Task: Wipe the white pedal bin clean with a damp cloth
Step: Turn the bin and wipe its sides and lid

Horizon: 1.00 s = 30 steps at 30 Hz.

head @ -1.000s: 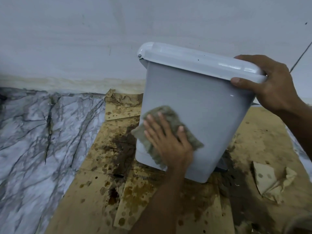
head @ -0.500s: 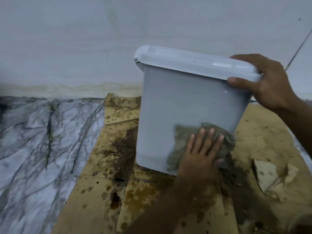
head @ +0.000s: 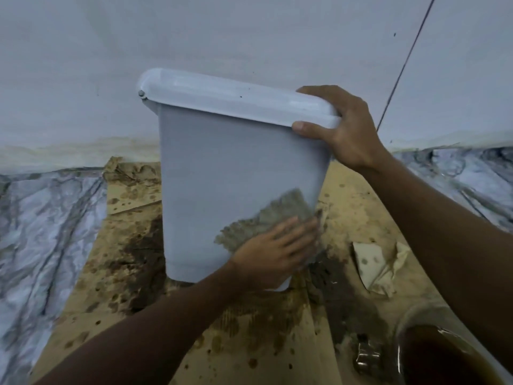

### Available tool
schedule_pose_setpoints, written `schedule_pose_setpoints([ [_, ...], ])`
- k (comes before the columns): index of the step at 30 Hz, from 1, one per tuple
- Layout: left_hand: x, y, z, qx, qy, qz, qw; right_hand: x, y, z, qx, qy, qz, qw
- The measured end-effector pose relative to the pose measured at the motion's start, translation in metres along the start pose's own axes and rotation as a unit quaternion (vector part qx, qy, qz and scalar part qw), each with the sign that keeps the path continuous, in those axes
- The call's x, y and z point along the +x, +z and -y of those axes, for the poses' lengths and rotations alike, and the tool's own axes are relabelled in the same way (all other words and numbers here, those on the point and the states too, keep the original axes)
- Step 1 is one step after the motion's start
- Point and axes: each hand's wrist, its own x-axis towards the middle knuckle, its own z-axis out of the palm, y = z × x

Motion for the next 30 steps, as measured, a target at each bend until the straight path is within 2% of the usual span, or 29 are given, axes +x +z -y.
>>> schedule_pose_setpoints([
  [2, -0.022, 0.003, 0.004, 0.011, 0.044, 0.009, 0.999, 0.0, 0.0, 0.001, 0.001, 0.003, 0.003, 1.0],
  [4, -0.033, -0.006, 0.025, 0.009, 0.002, -0.024, 1.0, 0.0, 0.0, 0.003, -0.001, 0.007, 0.006, 1.0],
  [6, -0.035, -0.017, 0.049, -0.001, -0.124, -0.08, 0.989, 0.0, 0.0, 0.004, 0.0, 0.015, 0.004, 1.0],
  [7, -0.033, -0.023, 0.059, -0.001, -0.206, -0.108, 0.973, 0.0, 0.0, 0.005, 0.001, 0.017, 0.004, 1.0],
  [9, -0.028, -0.034, 0.071, -0.002, -0.349, -0.154, 0.924, -0.001, 0.001, 0.009, -0.001, 0.019, 0.002, 1.0],
  [12, -0.015, -0.042, 0.074, -0.018, -0.468, -0.198, 0.861, -0.005, 0.002, 0.014, -0.015, 0.016, 0.003, 1.0],
  [15, -0.002, -0.049, 0.075, -0.045, -0.526, -0.256, 0.81, -0.011, -0.001, 0.016, -0.022, 0.012, 0.003, 1.0],
  [19, 0.007, -0.05, 0.084, -0.086, -0.52, -0.328, 0.784, -0.014, -0.001, 0.017, -0.026, 0.018, -0.01, 0.999],
  [20, 0.01, -0.051, 0.086, -0.103, -0.524, -0.36, 0.765, -0.013, -0.001, 0.017, -0.025, 0.019, -0.014, 0.999],
  [21, 0.015, -0.054, 0.088, -0.132, -0.541, -0.4, 0.728, -0.013, -0.001, 0.016, -0.025, 0.02, -0.017, 0.999],
  [22, 0.021, -0.06, 0.09, -0.174, -0.566, -0.444, 0.673, -0.012, 0.0, 0.016, -0.024, 0.022, -0.019, 0.999],
  [24, 0.036, -0.083, 0.094, -0.26, -0.606, -0.525, 0.538, -0.012, 0.0, 0.015, -0.027, 0.019, -0.024, 0.999],
  [25, 0.044, -0.096, 0.098, -0.279, -0.609, -0.553, 0.496, -0.012, 0.0, 0.015, -0.03, 0.016, -0.025, 0.999],
  [26, 0.051, -0.108, 0.103, -0.279, -0.597, -0.574, 0.486, -0.014, 0.001, 0.016, -0.033, 0.013, -0.026, 0.999],
  [27, 0.057, -0.119, 0.11, -0.269, -0.578, -0.582, 0.505, -0.015, 0.001, 0.017, -0.035, 0.011, -0.026, 0.999],
  [28, 0.062, -0.129, 0.118, -0.258, -0.563, -0.568, 0.543, -0.018, 0.001, 0.018, -0.035, 0.009, -0.023, 0.999],
  [29, 0.065, -0.138, 0.128, -0.25, -0.557, -0.524, 0.594, -0.02, 0.0, 0.02, -0.034, 0.009, -0.019, 0.999],
  [30, 0.065, -0.147, 0.139, -0.238, -0.56, -0.447, 0.656, -0.022, -0.002, 0.023, -0.035, 0.009, -0.013, 0.999],
])
